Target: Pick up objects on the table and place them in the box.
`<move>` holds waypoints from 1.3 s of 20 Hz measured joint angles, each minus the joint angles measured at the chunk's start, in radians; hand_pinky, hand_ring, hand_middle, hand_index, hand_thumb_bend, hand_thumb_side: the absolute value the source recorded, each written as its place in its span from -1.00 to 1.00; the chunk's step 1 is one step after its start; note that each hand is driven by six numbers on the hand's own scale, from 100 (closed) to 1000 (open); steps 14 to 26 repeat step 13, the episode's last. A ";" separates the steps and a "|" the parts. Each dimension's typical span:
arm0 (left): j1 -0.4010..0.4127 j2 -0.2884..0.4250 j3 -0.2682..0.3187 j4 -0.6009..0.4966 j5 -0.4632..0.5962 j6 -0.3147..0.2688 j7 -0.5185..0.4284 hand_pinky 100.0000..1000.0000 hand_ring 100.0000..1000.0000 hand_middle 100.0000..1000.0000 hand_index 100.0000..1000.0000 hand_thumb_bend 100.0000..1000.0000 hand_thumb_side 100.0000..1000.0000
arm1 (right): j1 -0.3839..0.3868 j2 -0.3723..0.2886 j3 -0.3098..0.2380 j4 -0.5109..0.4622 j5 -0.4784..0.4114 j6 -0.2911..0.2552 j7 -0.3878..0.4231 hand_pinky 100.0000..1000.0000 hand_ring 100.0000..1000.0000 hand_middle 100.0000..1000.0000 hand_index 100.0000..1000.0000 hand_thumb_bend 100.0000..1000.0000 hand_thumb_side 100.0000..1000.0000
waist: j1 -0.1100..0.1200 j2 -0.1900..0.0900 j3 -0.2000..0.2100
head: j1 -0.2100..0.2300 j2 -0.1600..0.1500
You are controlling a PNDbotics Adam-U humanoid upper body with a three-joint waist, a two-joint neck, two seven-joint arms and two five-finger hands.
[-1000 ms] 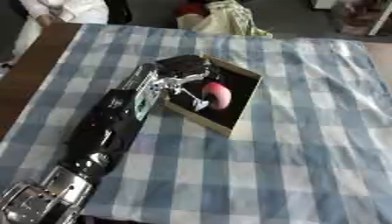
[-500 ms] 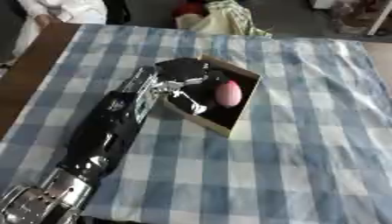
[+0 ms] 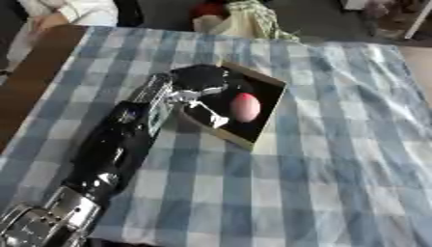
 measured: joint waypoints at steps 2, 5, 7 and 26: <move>0.002 0.001 0.001 -0.026 0.042 0.006 -0.005 0.24 0.52 0.45 0.72 -1.00 -0.54 | 0.000 0.000 0.000 0.000 0.000 0.000 0.000 0.51 0.15 0.22 0.40 -1.00 0.65 | 0.000 -0.003 0.001 | -0.002 0.000; 0.008 0.006 0.000 -0.093 0.133 0.024 -0.024 0.22 0.49 0.43 0.70 -1.00 -0.55 | 0.001 0.000 0.000 0.000 0.000 0.000 0.000 0.51 0.15 0.22 0.40 -1.00 0.64 | 0.000 -0.004 0.005 | -0.006 0.000; 0.012 0.024 0.000 -0.156 0.208 0.040 -0.048 0.21 0.48 0.42 0.69 -1.00 -0.55 | 0.001 0.000 0.000 0.000 0.001 -0.001 -0.002 0.51 0.15 0.22 0.40 -1.00 0.64 | 0.001 -0.006 0.007 | -0.007 0.000; 0.045 0.109 -0.006 -0.388 0.482 0.117 -0.137 0.19 0.43 0.39 0.69 -1.00 -0.21 | 0.002 -0.003 -0.006 0.000 0.006 -0.002 -0.009 0.52 0.16 0.22 0.40 -1.00 0.64 | 0.005 -0.011 0.014 | -0.018 0.006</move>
